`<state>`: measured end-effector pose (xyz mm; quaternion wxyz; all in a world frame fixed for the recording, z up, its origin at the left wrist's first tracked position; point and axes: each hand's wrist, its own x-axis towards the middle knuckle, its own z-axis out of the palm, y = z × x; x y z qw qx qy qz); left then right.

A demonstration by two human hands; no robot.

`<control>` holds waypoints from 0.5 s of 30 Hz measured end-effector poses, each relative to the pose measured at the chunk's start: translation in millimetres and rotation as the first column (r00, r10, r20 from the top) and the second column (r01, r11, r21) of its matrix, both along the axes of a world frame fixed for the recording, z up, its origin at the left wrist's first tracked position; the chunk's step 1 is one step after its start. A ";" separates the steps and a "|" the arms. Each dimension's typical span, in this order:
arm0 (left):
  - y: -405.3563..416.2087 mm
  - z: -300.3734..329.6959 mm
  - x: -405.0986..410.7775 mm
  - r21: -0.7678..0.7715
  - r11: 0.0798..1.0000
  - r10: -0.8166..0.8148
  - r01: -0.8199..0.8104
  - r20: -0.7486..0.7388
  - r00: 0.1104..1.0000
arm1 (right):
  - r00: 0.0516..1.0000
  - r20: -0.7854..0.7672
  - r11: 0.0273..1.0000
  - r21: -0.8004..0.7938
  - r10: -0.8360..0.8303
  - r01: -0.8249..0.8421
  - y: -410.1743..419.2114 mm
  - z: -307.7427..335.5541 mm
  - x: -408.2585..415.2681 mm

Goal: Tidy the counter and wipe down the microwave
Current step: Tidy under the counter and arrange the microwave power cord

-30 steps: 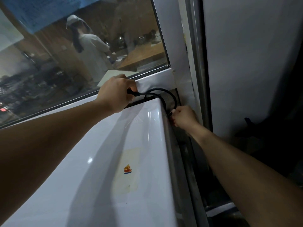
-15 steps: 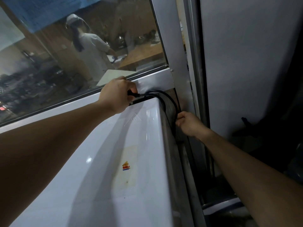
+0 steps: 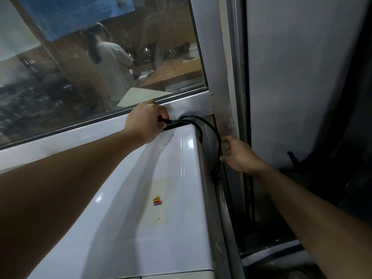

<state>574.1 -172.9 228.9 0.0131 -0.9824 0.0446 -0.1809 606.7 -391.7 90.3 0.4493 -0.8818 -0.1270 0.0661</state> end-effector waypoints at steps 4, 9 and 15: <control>1.4 1.9 0.8 0.006 1.000 -0.008 0.008 -0.002 1.000 | 0.994 0.107 1.000 -0.028 -0.008 0.011 -3.8 15.5 -4.8; 4.6 -0.4 3.6 -0.019 1.000 -0.004 0.003 -0.002 1.000 | 0.988 0.149 0.998 -0.045 -0.040 0.047 0.2 30.6 -3.9; 9.6 -5.5 4.5 -0.023 0.999 -0.040 0.041 0.041 0.998 | 0.980 0.194 0.998 -0.037 -0.045 0.053 5.5 39.0 -5.3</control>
